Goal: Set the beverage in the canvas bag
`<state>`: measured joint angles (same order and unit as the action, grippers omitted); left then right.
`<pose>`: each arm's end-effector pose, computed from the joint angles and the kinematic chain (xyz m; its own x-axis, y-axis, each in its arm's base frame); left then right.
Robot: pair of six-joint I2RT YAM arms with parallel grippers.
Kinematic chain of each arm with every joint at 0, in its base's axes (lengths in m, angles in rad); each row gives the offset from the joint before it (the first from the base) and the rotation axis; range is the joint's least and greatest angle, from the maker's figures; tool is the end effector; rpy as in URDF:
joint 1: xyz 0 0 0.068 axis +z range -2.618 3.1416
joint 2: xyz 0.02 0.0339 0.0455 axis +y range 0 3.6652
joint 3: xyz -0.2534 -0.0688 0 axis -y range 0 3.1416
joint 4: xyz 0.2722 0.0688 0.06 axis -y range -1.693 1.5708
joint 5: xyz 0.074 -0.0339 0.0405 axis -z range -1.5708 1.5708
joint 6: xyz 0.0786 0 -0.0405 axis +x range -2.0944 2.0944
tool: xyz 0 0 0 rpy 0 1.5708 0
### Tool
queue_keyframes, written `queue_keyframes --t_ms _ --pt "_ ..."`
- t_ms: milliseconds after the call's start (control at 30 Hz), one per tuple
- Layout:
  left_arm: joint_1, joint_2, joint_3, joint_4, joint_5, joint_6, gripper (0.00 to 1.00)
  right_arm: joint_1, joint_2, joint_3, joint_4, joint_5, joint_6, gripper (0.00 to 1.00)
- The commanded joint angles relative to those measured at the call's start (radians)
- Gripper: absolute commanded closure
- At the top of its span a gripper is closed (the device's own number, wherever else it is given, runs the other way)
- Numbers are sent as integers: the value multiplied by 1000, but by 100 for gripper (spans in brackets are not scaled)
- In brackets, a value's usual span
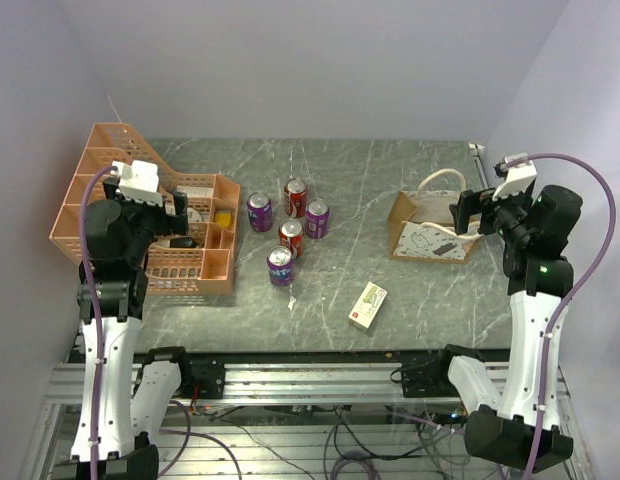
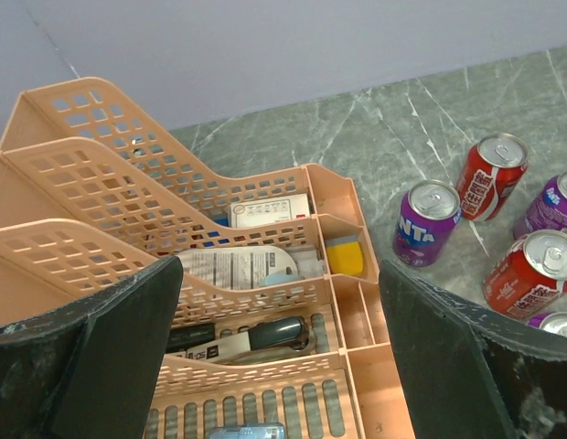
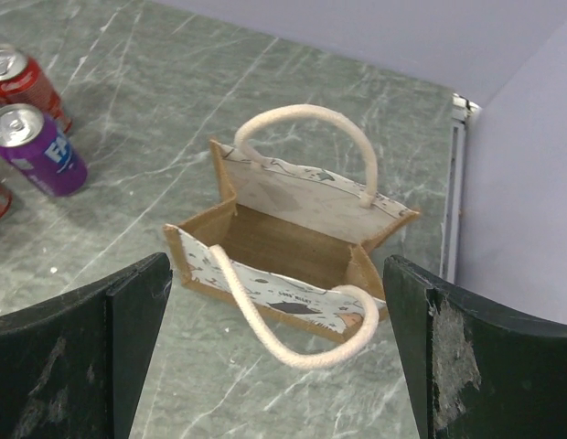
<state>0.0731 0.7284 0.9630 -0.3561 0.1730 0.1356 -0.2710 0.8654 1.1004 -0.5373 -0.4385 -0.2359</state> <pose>0.2324 0.0035 0.3855 -0.1065 0.1257 -0.9863 0.1139 0.9870 0.1135 0.2450 -0.0334 0.3849 -0.2443 -0.1518 -0.9578 -0.2111 0.9723 -0.1002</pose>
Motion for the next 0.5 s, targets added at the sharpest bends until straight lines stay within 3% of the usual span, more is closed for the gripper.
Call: queue_keyframes --t_ms 0,200,467 --pt "14 -6 -12 4 80 27 1 -10 14 40 -61 -145 -82 0" --pt "14 -7 -31 4 212 25 1 24 70 48 -58 -144 -82 0" --pt "14 -3 -35 1 232 35 1 150 185 42 6 6 -33 0"
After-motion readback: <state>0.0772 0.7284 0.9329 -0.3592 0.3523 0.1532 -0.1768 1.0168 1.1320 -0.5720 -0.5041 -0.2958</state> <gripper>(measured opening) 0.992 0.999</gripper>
